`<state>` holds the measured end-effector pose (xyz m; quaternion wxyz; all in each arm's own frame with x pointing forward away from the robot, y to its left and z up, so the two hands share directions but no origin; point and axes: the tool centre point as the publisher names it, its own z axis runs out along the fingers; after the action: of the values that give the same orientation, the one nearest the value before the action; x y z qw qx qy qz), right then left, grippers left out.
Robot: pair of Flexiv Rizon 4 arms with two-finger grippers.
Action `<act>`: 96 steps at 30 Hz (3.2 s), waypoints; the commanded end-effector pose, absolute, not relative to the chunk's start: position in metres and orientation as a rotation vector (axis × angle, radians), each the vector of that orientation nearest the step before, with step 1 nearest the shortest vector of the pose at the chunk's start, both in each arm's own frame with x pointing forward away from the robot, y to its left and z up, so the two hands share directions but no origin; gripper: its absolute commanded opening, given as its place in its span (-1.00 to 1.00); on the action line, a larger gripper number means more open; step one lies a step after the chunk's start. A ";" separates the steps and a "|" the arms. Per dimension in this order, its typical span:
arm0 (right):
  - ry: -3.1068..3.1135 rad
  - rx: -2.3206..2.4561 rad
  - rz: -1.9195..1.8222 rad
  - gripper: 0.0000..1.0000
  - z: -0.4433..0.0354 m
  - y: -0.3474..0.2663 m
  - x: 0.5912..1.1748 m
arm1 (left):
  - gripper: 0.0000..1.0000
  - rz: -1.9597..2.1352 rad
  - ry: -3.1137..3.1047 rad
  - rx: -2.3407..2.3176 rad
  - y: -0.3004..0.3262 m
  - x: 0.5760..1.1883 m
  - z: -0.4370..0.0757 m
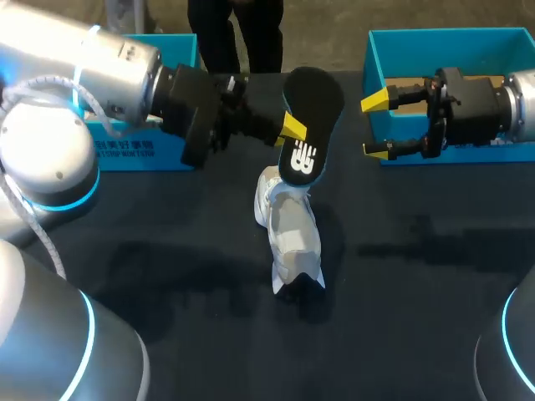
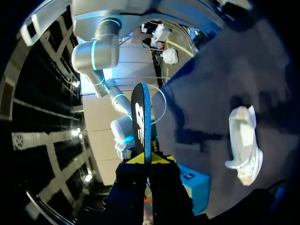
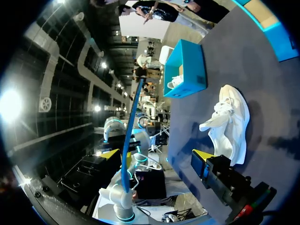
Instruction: Take the shoe out of the shoebox, open the shoe tongue, remove and reinsert the insole, then place the shoe into the shoebox
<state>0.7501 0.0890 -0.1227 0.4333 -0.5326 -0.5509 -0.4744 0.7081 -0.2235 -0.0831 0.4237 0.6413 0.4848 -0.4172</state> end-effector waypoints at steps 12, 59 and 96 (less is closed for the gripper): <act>-1.367 -1.272 -1.164 0.83 -0.113 0.116 0.751 | -1.00 -1.002 1.161 1.542 -0.251 0.709 -0.123; -1.350 -1.302 -1.086 -1.00 -0.164 0.123 0.768 | 1.00 -0.838 1.726 1.731 -0.213 0.735 -0.115; -1.438 -1.300 -1.026 -1.00 -0.180 0.142 0.769 | 1.00 -0.105 2.212 2.272 -0.221 0.776 -0.106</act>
<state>0.7650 0.1388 -0.1794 0.4551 -0.5276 -0.5810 -0.4207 0.7726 -0.2158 -0.1071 0.1057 0.6989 0.6903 -0.1544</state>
